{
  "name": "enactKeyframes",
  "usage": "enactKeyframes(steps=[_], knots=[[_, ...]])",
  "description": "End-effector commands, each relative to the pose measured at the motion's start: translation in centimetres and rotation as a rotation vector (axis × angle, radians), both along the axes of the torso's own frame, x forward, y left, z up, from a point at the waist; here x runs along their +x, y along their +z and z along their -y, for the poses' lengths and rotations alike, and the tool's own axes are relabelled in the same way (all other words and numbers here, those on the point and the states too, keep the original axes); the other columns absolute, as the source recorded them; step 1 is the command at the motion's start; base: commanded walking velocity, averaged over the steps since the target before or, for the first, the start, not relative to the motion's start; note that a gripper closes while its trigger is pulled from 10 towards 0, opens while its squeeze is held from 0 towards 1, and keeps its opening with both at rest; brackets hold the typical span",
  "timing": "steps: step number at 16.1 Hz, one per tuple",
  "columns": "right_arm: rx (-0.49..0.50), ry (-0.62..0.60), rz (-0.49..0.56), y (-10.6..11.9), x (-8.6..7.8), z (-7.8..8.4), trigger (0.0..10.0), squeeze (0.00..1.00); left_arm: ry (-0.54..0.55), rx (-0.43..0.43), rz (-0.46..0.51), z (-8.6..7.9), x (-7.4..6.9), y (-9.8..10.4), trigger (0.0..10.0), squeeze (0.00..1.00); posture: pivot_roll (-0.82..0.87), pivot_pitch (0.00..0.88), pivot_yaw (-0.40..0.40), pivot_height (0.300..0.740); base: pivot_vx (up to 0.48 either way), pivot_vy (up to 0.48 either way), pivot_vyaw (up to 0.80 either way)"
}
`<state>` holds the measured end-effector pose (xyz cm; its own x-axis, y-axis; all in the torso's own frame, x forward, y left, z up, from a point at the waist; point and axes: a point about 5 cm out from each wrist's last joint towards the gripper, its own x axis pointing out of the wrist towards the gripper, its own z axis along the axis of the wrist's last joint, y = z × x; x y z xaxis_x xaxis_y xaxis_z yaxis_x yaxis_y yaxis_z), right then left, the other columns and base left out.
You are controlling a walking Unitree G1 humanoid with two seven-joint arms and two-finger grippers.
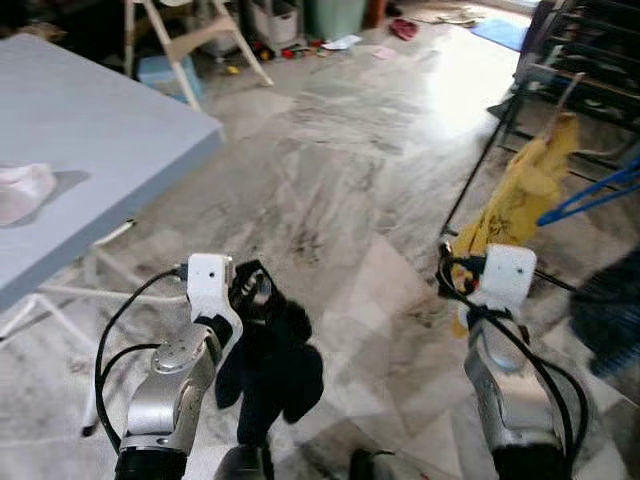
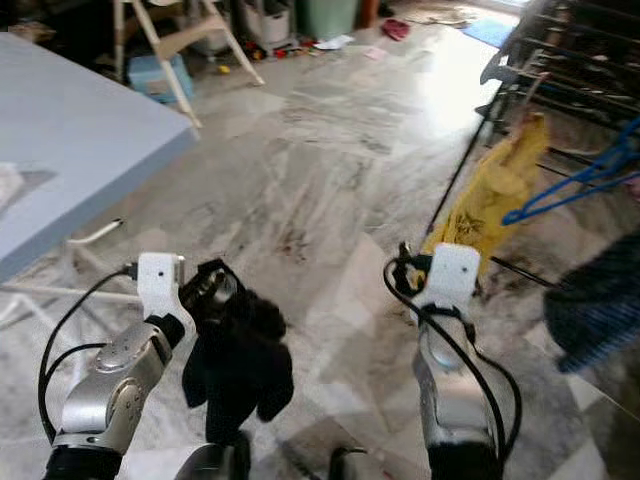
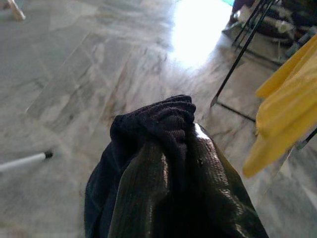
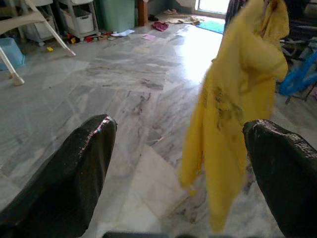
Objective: Hang hanger
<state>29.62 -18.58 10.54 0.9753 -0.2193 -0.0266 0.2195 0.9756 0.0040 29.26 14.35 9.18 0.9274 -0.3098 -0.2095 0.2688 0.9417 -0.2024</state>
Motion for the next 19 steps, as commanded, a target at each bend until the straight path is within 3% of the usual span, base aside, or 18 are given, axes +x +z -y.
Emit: enactKeyframes(steps=[1, 4, 9, 12, 16, 19], knots=[[0.007, -0.041, 0.009, 0.2, -0.4, 0.8, 10.0, 0.00, -0.029, 0.005, 0.023, 0.4, 0.5, 0.5, 10.0, 0.00, -0.03, 0.200, 0.034, 0.740, 0.000, 0.300, 0.00], [-0.019, -0.073, -0.019, -0.4, -1.4, 1.9, 10.0, 0.00, -0.073, 0.002, 0.028, 1.0, 1.2, 0.4, 10.0, 0.00, -0.08, 0.194, 0.039, 0.740, 0.000, 0.396, -0.42], [-0.026, -0.059, -0.035, -0.7, -1.3, 1.1, 10.0, 0.00, -0.123, 0.020, 0.024, 1.6, 2.2, 0.1, 10.0, 0.00, -0.12, 0.191, 0.064, 0.740, 0.000, 0.467, -0.75], [-0.025, -0.061, -0.045, -0.9, -1.6, 1.0, 10.0, 0.00, -0.142, 0.012, 0.015, 2.1, 1.9, -0.3, 10.0, 0.00, -0.14, 0.203, 0.062, 0.740, 0.000, 0.480, -0.63], [-0.038, -0.091, -0.073, -1.4, -2.7, 1.5, 10.0, 0.00, -0.185, 0.002, -0.015, 3.0, 0.9, -0.9, 10.0, 0.00, -0.17, 0.236, 0.066, 0.740, 0.000, 0.450, 0.00], [-0.024, -0.066, -0.065, -1.4, -2.4, 0.6, 10.0, 0.00, -0.205, 0.011, -0.011, 2.9, 0.7, -1.6, 10.0, 0.00, -0.15, 0.194, 0.037, 0.740, 0.000, 0.160, 0.00]])
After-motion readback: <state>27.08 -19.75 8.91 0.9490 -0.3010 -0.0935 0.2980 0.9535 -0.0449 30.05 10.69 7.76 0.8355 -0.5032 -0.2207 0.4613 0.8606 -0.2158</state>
